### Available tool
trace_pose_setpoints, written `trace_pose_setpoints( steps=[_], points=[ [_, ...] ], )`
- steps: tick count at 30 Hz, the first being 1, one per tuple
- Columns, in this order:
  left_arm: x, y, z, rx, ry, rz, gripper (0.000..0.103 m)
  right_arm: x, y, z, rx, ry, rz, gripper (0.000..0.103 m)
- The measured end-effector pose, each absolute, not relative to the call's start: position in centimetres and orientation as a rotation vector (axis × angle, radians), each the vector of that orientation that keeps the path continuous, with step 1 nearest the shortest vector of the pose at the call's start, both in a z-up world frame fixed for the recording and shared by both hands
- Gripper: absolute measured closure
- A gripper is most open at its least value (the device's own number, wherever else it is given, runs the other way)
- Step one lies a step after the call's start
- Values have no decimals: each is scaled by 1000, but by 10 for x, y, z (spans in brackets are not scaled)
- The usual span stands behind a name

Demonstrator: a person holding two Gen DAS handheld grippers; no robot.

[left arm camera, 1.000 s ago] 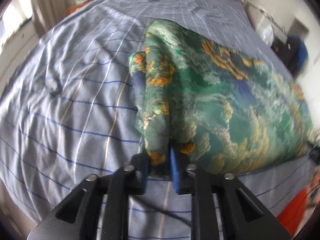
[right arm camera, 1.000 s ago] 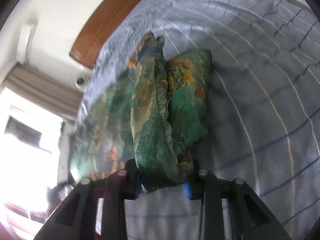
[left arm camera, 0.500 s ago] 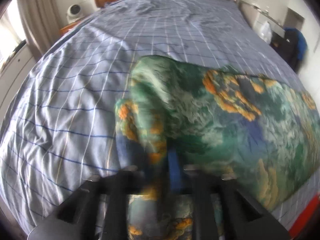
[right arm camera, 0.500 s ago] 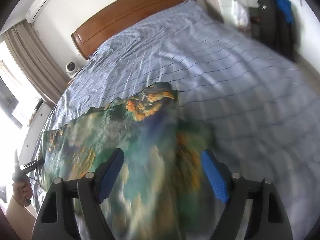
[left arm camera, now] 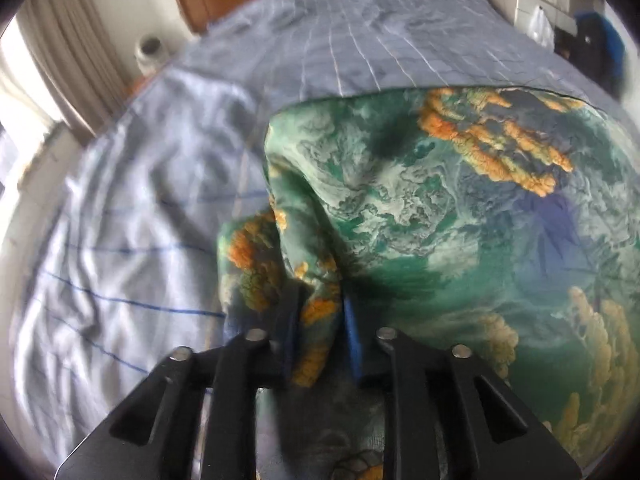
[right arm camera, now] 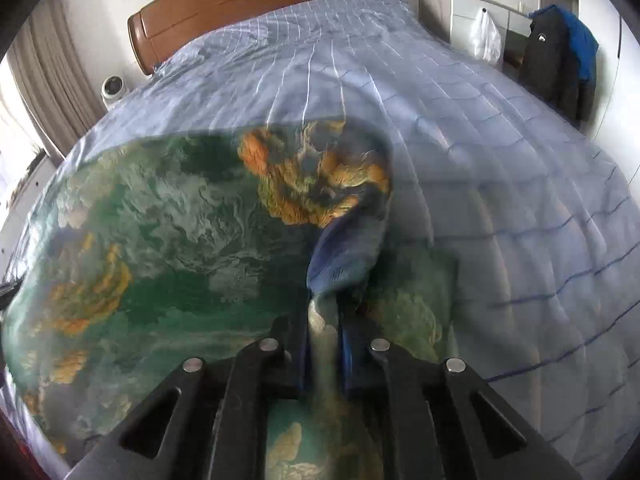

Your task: Fold large clothes

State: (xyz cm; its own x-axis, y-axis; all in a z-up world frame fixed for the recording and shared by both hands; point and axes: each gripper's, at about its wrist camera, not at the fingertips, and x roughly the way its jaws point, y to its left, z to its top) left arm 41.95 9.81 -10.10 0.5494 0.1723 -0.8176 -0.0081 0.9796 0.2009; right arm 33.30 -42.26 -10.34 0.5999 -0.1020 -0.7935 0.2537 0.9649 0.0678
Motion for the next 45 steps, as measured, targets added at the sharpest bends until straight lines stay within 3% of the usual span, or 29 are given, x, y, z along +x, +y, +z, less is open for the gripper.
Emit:
trace_pose_setpoints(
  steps=[2,4,5,8,9,13,17,18,19,22,25,27,30,32,34,35,36,37,39,45],
  points=[
    [415,101,-94,195,974,130,51,331,-418,-102,148,881,-219,91],
    [408,116,-79,146,941,165,13,330,-423,-104,167,877,-210,90],
    [402,129,-70,81,911,164,9,327,-425,-104,182,875,-210,90],
    [388,169,-62,-104,893,141,8,324,-429,-103,232,860,-196,86],
    [383,183,-64,-178,904,114,8,322,-429,-104,249,852,-191,80],
    [371,214,-90,-416,983,-59,7,321,-435,-103,311,831,-175,79],
    [361,196,-103,-433,1003,-154,6,325,-431,-103,280,833,-189,78],
    [360,189,-105,-413,1010,-161,10,325,-430,-103,270,834,-193,78],
    [360,180,-109,-397,1036,-163,43,324,-428,-102,260,834,-197,78],
    [355,169,-106,-394,1077,-143,69,323,-426,-101,242,833,-206,78],
    [333,167,-90,-382,1105,-145,80,322,-426,-100,239,835,-208,78],
    [320,167,-86,-365,1118,-158,81,322,-426,-98,244,837,-201,77],
    [321,168,-96,-346,1132,-128,76,323,-426,-97,240,837,-179,74],
    [321,170,-95,-328,1108,-97,60,326,-424,-99,229,840,-180,72],
    [321,168,-88,-289,1078,-25,35,328,-422,-97,215,850,-184,67],
    [319,168,-82,-273,1060,7,30,327,-422,-91,217,853,-189,64],
    [315,166,-76,-263,1039,20,23,323,-424,-84,225,842,-192,49],
    [310,164,-66,-248,1006,30,20,315,-426,-73,242,812,-192,30],
    [302,157,-51,-200,961,64,16,294,-431,-53,260,735,-202,19],
    [286,128,-21,-11,835,249,7,230,-429,-28,237,670,-219,17]
  ],
)
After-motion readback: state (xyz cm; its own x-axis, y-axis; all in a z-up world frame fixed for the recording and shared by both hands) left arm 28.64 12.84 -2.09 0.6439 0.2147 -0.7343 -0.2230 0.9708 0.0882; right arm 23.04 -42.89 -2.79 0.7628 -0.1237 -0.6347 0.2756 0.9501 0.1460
